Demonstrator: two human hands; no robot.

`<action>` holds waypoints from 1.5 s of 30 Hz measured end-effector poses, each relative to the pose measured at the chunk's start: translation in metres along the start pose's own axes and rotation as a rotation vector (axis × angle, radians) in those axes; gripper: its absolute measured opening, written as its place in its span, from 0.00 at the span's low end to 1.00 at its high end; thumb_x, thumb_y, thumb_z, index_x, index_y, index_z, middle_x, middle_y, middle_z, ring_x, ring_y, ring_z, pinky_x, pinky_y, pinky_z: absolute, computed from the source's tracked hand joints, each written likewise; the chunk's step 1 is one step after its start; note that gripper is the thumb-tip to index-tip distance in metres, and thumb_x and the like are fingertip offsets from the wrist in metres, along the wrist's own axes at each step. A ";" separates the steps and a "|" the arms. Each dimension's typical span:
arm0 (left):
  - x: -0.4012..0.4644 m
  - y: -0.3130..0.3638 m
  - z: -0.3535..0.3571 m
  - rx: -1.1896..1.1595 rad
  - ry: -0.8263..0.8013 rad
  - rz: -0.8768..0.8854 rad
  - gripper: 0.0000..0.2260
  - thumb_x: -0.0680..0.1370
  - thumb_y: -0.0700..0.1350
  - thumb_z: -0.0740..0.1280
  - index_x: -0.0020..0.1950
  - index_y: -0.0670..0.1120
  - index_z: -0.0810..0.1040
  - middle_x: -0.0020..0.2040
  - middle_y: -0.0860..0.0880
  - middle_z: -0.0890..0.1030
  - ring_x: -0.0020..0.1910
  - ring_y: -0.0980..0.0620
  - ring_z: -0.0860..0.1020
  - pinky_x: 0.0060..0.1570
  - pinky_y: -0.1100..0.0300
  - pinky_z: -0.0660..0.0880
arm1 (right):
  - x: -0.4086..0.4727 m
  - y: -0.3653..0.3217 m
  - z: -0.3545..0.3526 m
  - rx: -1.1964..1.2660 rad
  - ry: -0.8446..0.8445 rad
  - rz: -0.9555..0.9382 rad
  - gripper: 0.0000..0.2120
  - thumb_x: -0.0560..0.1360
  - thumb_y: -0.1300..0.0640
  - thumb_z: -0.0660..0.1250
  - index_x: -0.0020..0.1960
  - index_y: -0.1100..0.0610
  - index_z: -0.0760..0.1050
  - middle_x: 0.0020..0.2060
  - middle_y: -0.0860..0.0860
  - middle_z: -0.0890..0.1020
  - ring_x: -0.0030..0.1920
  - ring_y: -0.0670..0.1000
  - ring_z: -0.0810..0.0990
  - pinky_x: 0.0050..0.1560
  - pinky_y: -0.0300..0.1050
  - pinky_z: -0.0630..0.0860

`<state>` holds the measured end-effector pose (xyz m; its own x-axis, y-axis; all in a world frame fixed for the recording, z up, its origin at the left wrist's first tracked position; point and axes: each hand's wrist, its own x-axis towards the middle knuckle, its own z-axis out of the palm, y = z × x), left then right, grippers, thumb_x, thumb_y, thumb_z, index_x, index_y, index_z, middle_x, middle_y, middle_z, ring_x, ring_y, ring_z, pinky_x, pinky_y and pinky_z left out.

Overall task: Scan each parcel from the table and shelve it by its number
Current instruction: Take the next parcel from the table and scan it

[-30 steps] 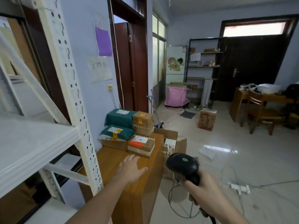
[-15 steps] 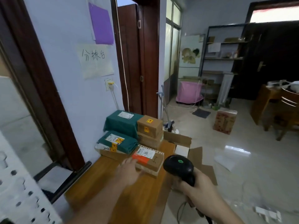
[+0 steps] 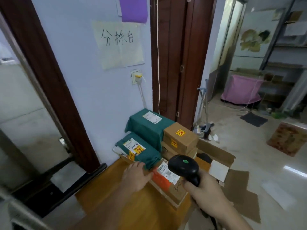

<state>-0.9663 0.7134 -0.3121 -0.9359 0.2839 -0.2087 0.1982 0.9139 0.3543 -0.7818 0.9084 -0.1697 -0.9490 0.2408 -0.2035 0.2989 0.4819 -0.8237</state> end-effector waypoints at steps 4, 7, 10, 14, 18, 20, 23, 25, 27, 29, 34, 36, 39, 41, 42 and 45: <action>0.039 0.001 0.003 -0.103 0.009 -0.169 0.37 0.79 0.71 0.62 0.82 0.52 0.63 0.81 0.51 0.67 0.80 0.47 0.65 0.78 0.44 0.63 | 0.067 -0.004 -0.015 -0.036 -0.119 -0.032 0.09 0.76 0.54 0.71 0.51 0.44 0.73 0.38 0.50 0.82 0.34 0.44 0.80 0.31 0.33 0.72; 0.076 -0.014 0.019 -0.300 0.037 -0.338 0.42 0.72 0.77 0.63 0.80 0.55 0.65 0.78 0.51 0.72 0.74 0.46 0.73 0.73 0.42 0.71 | 0.107 -0.004 -0.017 -0.065 -0.219 -0.034 0.09 0.75 0.55 0.71 0.52 0.46 0.74 0.37 0.50 0.82 0.33 0.45 0.81 0.34 0.37 0.74; 0.102 -0.017 0.030 -0.525 0.060 -0.455 0.43 0.69 0.79 0.64 0.75 0.54 0.69 0.72 0.53 0.78 0.66 0.49 0.79 0.66 0.49 0.75 | 0.138 -0.001 -0.018 -0.063 -0.286 -0.021 0.10 0.74 0.57 0.72 0.52 0.48 0.75 0.36 0.51 0.82 0.33 0.48 0.82 0.34 0.39 0.74; 0.125 -0.014 0.044 -0.836 0.093 -0.705 0.38 0.71 0.70 0.73 0.70 0.45 0.74 0.65 0.46 0.82 0.58 0.44 0.83 0.59 0.52 0.77 | 0.166 0.006 -0.021 -0.049 -0.324 0.038 0.12 0.73 0.57 0.74 0.52 0.47 0.75 0.33 0.51 0.82 0.32 0.48 0.83 0.32 0.36 0.74; 0.144 -0.016 0.065 -0.989 0.136 -0.752 0.37 0.69 0.72 0.75 0.63 0.43 0.82 0.51 0.49 0.87 0.44 0.51 0.86 0.42 0.59 0.80 | 0.188 0.012 -0.027 -0.071 -0.309 0.078 0.14 0.71 0.54 0.75 0.54 0.45 0.76 0.37 0.48 0.84 0.42 0.46 0.83 0.39 0.35 0.71; 0.158 -0.029 0.090 -0.948 0.172 -0.759 0.45 0.61 0.80 0.72 0.62 0.46 0.82 0.51 0.50 0.87 0.45 0.50 0.87 0.49 0.52 0.83 | 0.196 0.015 -0.032 -0.077 -0.309 0.097 0.15 0.71 0.54 0.76 0.54 0.45 0.76 0.40 0.48 0.84 0.45 0.45 0.82 0.41 0.35 0.72; 0.168 -0.034 0.106 -0.947 0.161 -0.743 0.38 0.67 0.73 0.75 0.62 0.43 0.82 0.51 0.49 0.87 0.46 0.48 0.87 0.53 0.47 0.84 | 0.205 0.022 -0.037 -0.114 -0.289 0.129 0.13 0.71 0.51 0.76 0.53 0.47 0.78 0.40 0.48 0.84 0.44 0.45 0.81 0.41 0.38 0.73; 0.152 -0.009 0.073 -0.970 0.149 -0.711 0.28 0.75 0.62 0.75 0.61 0.39 0.82 0.49 0.48 0.85 0.43 0.49 0.85 0.45 0.54 0.83 | 0.208 0.025 -0.040 -0.127 -0.299 0.130 0.11 0.72 0.52 0.75 0.52 0.48 0.78 0.37 0.48 0.83 0.41 0.43 0.80 0.35 0.33 0.70; 0.148 -0.005 0.067 -0.985 0.136 -0.718 0.23 0.78 0.56 0.75 0.61 0.37 0.82 0.49 0.47 0.84 0.41 0.51 0.82 0.39 0.59 0.79 | 0.211 0.026 -0.042 -0.126 -0.313 0.114 0.08 0.73 0.54 0.74 0.51 0.51 0.78 0.35 0.49 0.82 0.38 0.43 0.80 0.30 0.28 0.67; 0.145 -0.008 0.068 -1.076 0.135 -0.758 0.25 0.76 0.55 0.77 0.62 0.37 0.81 0.51 0.45 0.85 0.45 0.47 0.85 0.46 0.52 0.84 | 0.211 0.023 -0.043 -0.105 -0.326 0.096 0.07 0.73 0.56 0.73 0.50 0.53 0.78 0.35 0.50 0.82 0.39 0.43 0.80 0.31 0.28 0.68; 0.123 -0.012 0.063 -1.338 0.110 -0.729 0.26 0.71 0.45 0.83 0.64 0.38 0.78 0.55 0.40 0.87 0.49 0.41 0.88 0.49 0.46 0.86 | 0.205 0.016 -0.038 -0.033 -0.362 0.029 0.06 0.75 0.60 0.72 0.49 0.54 0.77 0.32 0.53 0.80 0.29 0.41 0.80 0.30 0.32 0.74; 0.111 -0.010 0.063 -1.424 0.115 -0.651 0.30 0.69 0.39 0.83 0.67 0.39 0.75 0.58 0.39 0.86 0.52 0.40 0.87 0.51 0.43 0.85 | 0.201 0.013 -0.034 -0.029 -0.355 0.002 0.05 0.75 0.59 0.72 0.47 0.55 0.76 0.31 0.54 0.81 0.28 0.43 0.81 0.30 0.33 0.74; 0.089 -0.008 0.064 -1.458 0.128 -0.569 0.38 0.61 0.41 0.87 0.67 0.43 0.75 0.60 0.41 0.85 0.54 0.40 0.87 0.55 0.39 0.84 | 0.195 0.007 -0.023 -0.023 -0.339 -0.038 0.07 0.75 0.55 0.71 0.42 0.56 0.76 0.29 0.56 0.80 0.29 0.53 0.82 0.34 0.46 0.77; 0.077 -0.008 0.066 -1.399 0.104 -0.491 0.42 0.55 0.48 0.90 0.66 0.45 0.78 0.60 0.44 0.86 0.56 0.42 0.86 0.58 0.41 0.83 | 0.190 0.004 -0.015 -0.021 -0.315 -0.064 0.07 0.75 0.54 0.70 0.40 0.55 0.76 0.30 0.58 0.81 0.30 0.54 0.81 0.35 0.51 0.80; 0.072 -0.008 0.067 -1.371 0.090 -0.458 0.44 0.54 0.51 0.90 0.66 0.45 0.79 0.59 0.45 0.87 0.57 0.43 0.86 0.59 0.41 0.83 | 0.187 0.001 -0.012 -0.017 -0.298 -0.079 0.07 0.75 0.54 0.70 0.41 0.54 0.76 0.31 0.58 0.82 0.30 0.53 0.81 0.36 0.52 0.80; 0.057 -0.003 0.064 -1.305 0.105 -0.421 0.39 0.57 0.50 0.89 0.64 0.43 0.80 0.58 0.45 0.87 0.56 0.44 0.86 0.58 0.43 0.83 | 0.180 -0.005 -0.005 -0.009 -0.259 -0.107 0.05 0.76 0.54 0.70 0.44 0.51 0.75 0.33 0.55 0.83 0.33 0.51 0.83 0.36 0.48 0.81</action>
<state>-1.0014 0.7456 -0.3835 -0.8855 -0.0204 -0.4643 -0.4638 -0.0248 0.8856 -0.9537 0.9531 -0.1996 -0.9687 -0.0349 -0.2456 0.1957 0.5007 -0.8432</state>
